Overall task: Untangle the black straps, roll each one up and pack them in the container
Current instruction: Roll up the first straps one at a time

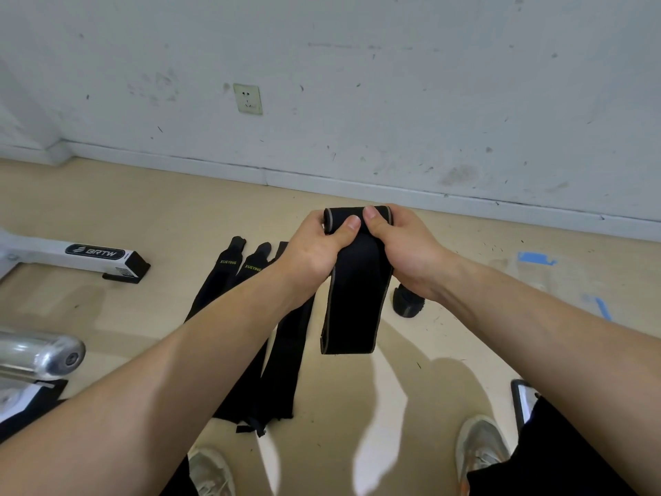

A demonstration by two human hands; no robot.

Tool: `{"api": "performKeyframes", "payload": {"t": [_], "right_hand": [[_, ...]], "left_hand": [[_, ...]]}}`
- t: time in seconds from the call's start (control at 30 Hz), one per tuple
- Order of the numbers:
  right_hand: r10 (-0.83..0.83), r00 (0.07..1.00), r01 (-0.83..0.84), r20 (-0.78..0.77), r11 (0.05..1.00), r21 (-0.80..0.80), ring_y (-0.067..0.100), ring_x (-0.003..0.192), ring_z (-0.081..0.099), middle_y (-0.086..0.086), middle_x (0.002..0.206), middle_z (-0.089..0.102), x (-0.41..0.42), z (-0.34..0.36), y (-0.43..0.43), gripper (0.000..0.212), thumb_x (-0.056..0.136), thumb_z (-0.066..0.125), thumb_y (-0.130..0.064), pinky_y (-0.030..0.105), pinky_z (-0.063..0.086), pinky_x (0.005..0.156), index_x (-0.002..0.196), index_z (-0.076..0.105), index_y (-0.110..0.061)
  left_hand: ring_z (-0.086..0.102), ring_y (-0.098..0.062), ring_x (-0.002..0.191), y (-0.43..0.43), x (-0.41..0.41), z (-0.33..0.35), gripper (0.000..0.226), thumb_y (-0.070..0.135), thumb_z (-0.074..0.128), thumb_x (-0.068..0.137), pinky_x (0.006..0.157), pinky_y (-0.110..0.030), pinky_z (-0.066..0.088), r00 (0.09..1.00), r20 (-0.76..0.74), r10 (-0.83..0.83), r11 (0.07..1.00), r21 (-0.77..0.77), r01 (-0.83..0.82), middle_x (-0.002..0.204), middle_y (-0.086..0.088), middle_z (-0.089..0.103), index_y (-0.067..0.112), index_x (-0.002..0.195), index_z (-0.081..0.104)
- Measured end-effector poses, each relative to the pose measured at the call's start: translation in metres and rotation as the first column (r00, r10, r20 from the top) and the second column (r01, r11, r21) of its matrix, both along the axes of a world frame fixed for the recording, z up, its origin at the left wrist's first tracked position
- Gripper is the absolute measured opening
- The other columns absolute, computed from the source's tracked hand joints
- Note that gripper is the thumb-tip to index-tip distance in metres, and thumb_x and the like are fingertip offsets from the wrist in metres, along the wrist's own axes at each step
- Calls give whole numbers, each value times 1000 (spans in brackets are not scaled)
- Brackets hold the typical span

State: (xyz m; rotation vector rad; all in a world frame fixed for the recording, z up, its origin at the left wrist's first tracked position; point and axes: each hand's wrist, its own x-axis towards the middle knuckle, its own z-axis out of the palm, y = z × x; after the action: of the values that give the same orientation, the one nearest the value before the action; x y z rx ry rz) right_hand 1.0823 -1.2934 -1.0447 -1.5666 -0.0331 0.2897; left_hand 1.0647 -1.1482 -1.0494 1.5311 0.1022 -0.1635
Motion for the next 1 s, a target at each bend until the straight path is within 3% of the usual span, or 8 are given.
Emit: {"api": "performKeyframes", "payload": {"t": [0.23,0.4,0.5,0.6,0.73,0.8,0.93,1.0], "right_hand": [[-37,997,38,67,999,-14,20,92,69,6,100,69,-4,0,3,11,105,53,-22,36,58,87,103,60,-13],[-28,999,28,-20,1000,-5,27,101,69,11,112,69,-5,-1,5,16,105,54,-28,47,56,96,112,59,-15],[1,997,2,-78,1000,30,26,100,71,8,110,70,-6,3,4,23,104,53,-38,43,58,91,115,59,-19],[-4,998,5,-55,999,34,22,97,71,8,110,70,-5,3,4,29,104,53,-43,39,59,89,116,58,-17],[-7,1000,8,-20,999,44,24,88,67,9,101,67,-3,3,1,9,104,56,-28,35,57,75,104,59,-20],[4,1000,-3,-21,998,60,23,83,64,8,96,64,-3,4,1,5,104,56,-24,33,55,68,101,59,-20],[-3,1000,3,-5,998,63,24,82,62,9,97,63,-3,4,1,6,105,55,-20,34,54,67,101,59,-23],[-6,1000,5,15,998,55,24,81,61,9,95,63,-3,4,1,7,104,55,-18,32,53,65,102,59,-23]], "left_hand": [[73,-29,106,-5,-2,6,60,56,59,91,93,-43,60,998,58,11,995,94,-16,112,-15,74,6,123,63],[66,-27,101,-5,-1,-3,12,24,61,103,98,-50,56,992,75,97,992,71,-102,107,-9,65,19,112,54],[68,-36,100,-2,-1,-2,10,21,62,102,94,-50,58,992,101,81,992,94,-90,104,-12,64,25,106,54],[69,-26,86,1,0,0,13,16,64,101,80,-44,62,992,119,43,996,72,-52,96,-11,66,25,105,56],[70,-27,79,1,-1,2,16,12,64,101,72,-38,58,998,64,24,1000,18,-25,90,-13,68,23,108,57],[71,-27,82,0,-2,3,18,14,66,100,73,-38,59,999,11,32,999,-36,-31,94,-14,69,21,114,57],[73,-34,104,-4,-3,5,33,22,68,99,94,-49,60,993,-103,48,991,-119,-60,117,-19,72,6,126,58],[73,-36,105,-5,-2,6,39,28,66,100,95,-51,59,990,-132,47,991,-122,-64,117,-22,73,2,128,60]]}}
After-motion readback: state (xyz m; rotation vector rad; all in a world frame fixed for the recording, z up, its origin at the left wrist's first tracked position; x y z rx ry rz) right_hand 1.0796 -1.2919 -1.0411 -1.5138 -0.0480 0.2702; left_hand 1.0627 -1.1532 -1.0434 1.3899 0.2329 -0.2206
